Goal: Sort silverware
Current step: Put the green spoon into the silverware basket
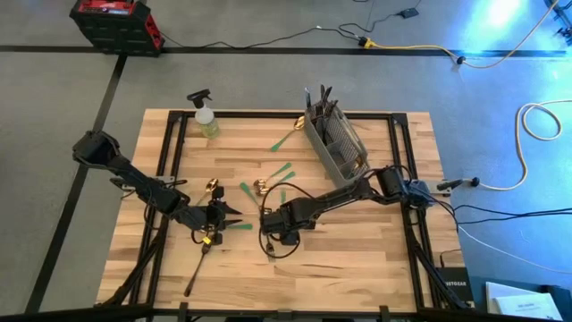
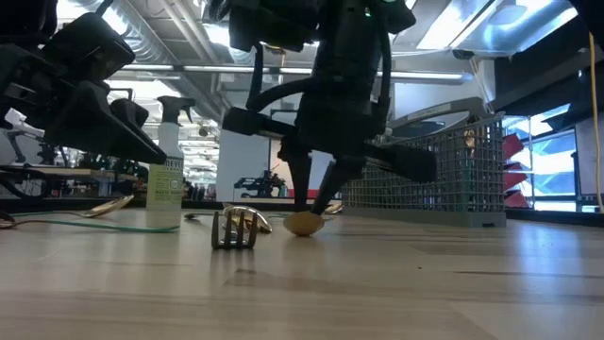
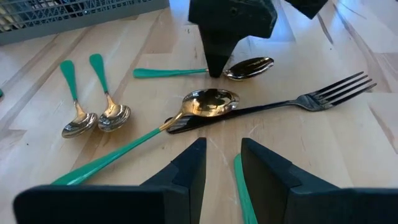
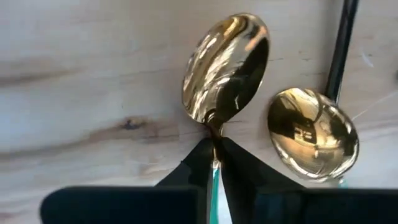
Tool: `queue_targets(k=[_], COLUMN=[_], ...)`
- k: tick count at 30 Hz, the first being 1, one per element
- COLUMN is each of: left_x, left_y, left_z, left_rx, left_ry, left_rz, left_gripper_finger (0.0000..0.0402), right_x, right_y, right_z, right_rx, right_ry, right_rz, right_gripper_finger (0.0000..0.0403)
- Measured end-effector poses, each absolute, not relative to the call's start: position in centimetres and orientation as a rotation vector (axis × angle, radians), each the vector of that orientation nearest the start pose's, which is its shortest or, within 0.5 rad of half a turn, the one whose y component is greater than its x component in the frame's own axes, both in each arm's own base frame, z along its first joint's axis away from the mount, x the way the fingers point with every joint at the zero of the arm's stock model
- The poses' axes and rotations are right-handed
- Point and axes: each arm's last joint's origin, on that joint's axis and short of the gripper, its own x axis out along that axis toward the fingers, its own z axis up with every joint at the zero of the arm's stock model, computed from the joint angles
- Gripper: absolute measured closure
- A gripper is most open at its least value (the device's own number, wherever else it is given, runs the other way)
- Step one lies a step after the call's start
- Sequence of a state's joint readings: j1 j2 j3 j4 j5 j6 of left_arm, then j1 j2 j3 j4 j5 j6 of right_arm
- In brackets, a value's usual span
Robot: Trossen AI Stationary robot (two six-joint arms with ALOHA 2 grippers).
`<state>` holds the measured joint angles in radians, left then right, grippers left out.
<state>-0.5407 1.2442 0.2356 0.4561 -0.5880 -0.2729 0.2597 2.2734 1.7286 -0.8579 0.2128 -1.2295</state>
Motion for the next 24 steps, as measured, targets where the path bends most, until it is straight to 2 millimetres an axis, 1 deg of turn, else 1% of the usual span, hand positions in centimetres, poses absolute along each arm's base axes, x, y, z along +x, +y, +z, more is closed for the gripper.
queue_targets(k=[3, 7, 10, 11, 14, 18, 21, 24], left_x=[17.5, 17.5, 17.5, 17.5, 17.5, 17.5, 17.5, 17.5], left_y=[-8.7, -8.7, -8.7, -8.6, -8.6, -8.6, -8.6, -8.6], left_z=[13.0, 13.0, 13.0, 13.0, 13.0, 13.0, 13.0, 13.0], left_rx=[0.028, 0.027, 0.027, 0.028, 0.027, 0.022, 0.019, 0.017], left_ry=[0.455, 0.455, 0.455, 0.456, 0.456, 0.456, 0.456, 0.457], left_rz=[0.109, 0.109, 0.109, 0.109, 0.109, 0.111, 0.111, 0.112], left_gripper_finger=[0.0316, 0.0316, 0.0316, 0.0316, 0.0316, 0.0316, 0.0316, 0.0316], right_x=[43.2, 43.8, 44.5, 44.6, 44.5, 44.5, 44.5, 44.2], right_y=[11.5, 12.6, 13.2, 13.4, 13.6, 13.8, 13.9, 14.0], right_z=[14.2, 15.5, 16.5, 16.7, 17.1, 18.1, 19.3, 20.9], right_rx=[-1.182, -0.963, -0.822, -0.764, -0.619, -0.550, -0.536, -0.499], right_ry=[1.232, 1.185, 1.148, 1.139, 1.142, 1.105, 1.046, 0.984], right_rz=[0.880, 0.847, 0.776, 0.756, 0.766, 0.790, 0.797, 0.837], right_gripper_finger=[0.0399, 0.0401, 0.0401, 0.0402, 0.0402, 0.0402, 0.0402, 0.0402])
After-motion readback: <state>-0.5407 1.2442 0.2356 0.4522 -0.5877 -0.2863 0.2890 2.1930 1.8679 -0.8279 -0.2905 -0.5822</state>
